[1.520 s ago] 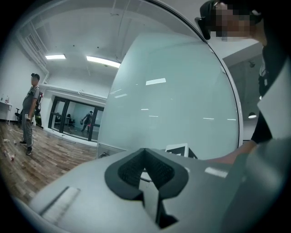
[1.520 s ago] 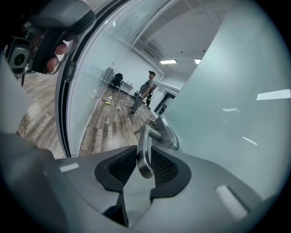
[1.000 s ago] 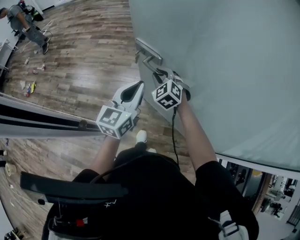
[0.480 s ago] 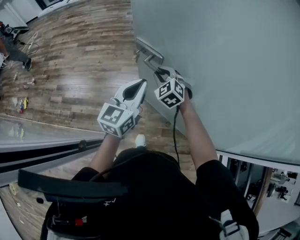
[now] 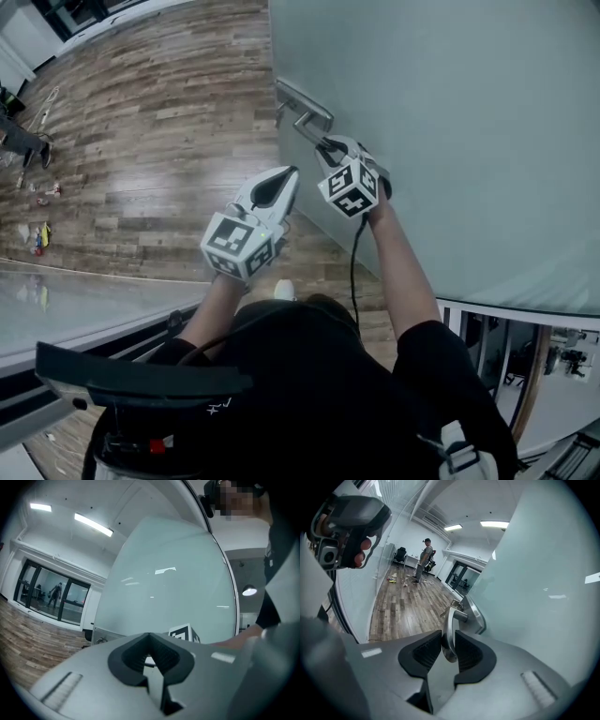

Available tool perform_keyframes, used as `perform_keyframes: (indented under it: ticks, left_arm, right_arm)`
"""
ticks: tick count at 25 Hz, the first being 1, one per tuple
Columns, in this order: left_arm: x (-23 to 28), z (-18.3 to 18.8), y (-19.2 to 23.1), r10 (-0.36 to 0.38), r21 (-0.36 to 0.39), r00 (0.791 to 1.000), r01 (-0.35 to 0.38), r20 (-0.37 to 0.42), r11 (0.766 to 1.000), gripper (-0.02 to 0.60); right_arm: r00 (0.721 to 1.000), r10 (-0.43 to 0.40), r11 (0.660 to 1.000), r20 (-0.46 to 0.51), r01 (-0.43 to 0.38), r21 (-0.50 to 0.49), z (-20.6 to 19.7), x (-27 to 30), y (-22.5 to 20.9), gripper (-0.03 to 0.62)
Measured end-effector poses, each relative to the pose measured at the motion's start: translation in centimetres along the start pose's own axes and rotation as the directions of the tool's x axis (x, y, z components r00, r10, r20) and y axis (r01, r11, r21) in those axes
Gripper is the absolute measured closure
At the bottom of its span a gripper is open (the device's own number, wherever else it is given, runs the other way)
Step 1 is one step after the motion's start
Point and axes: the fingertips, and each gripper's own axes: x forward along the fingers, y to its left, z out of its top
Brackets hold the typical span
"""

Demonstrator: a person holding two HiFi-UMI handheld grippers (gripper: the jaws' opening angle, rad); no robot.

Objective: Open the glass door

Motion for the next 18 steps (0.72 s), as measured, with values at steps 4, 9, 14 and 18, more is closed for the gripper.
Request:
perform_keyframes:
  ticks: [4, 9, 14, 18]
  left_arm:
    - [0.3, 0.3, 0.2, -0.012, 0.003, 1.0, 0.012, 0.0, 1.0, 0.581]
    - [0.7, 0.4, 1.1, -0.004, -0.002, 1.0, 0.004, -0.004, 1.0, 0.581]
    - [2.4, 0.6, 1.5, 0.008, 0.008, 1.0, -0.008, -0.009, 1.0, 0.581]
    - [3.4, 0.8, 1.5, 0.024, 0.014, 1.0, -0.024, -0.002, 1.0, 0.581]
  right_arm:
    - [1.0, -0.012, 1.0, 0.0, 0.012, 0.008, -0.3, -0.1, -1.0, 0.502]
    - [1.0, -0.015, 1.0, -0.002, 0.015, 0.01, -0.4, 0.0, -1.7, 0.502]
    - [1.0, -0.007, 1.0, 0.008, 0.007, 0.003, -0.5, 0.8, -2.2, 0.503]
    - [1.0, -0.015, 1.0, 0.0, 0.015, 0.002, -0.8, 1.1, -1.9, 0.503]
